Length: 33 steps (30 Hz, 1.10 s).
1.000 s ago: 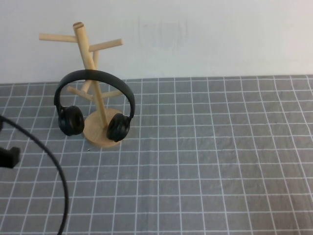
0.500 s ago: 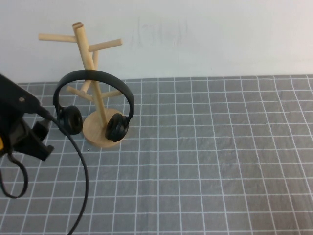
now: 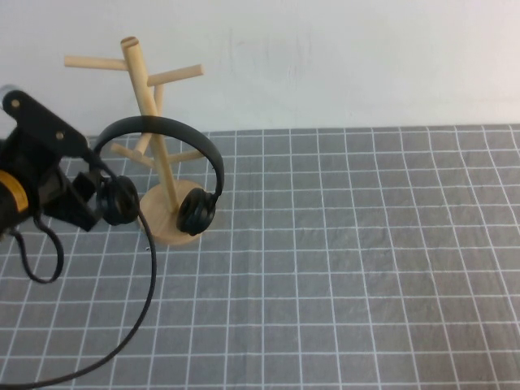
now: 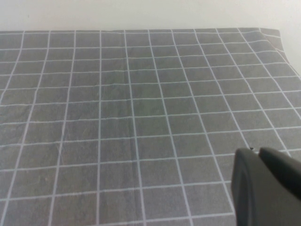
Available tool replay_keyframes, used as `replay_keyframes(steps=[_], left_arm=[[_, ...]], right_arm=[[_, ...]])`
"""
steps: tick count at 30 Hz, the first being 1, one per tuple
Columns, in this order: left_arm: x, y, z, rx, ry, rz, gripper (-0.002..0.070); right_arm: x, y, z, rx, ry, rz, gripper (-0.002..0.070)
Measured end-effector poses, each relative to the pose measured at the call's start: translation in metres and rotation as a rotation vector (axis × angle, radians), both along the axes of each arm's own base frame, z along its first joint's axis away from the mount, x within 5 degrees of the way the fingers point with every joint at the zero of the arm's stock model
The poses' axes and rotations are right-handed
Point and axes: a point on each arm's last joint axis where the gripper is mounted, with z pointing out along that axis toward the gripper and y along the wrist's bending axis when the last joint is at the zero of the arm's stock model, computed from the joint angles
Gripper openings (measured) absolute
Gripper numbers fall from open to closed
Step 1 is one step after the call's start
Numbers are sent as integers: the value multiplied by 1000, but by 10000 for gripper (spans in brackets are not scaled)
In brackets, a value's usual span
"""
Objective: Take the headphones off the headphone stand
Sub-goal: Pick up the headphones from the headphone stand
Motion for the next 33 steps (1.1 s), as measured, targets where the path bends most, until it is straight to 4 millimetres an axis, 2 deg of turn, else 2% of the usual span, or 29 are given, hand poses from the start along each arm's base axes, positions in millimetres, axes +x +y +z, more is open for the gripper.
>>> replay_keyframes(steps=[4, 13, 18, 25, 33], left_arm=[[10, 0, 3, -6, -14, 3, 420], [23, -5, -18, -17, 9, -38, 421], [29, -7, -18, -33, -6, -45, 421], [49, -8, -14, -40, -5, -17, 421], [62, -9, -24, -34, 24, -13, 419]], right_arm=[[0, 0, 0, 0, 0, 0, -6], [0, 0, 0, 0, 0, 0, -6], [0, 0, 0, 0, 0, 0, -6], [0, 0, 0, 0, 0, 0, -6], [0, 0, 0, 0, 0, 0, -6]])
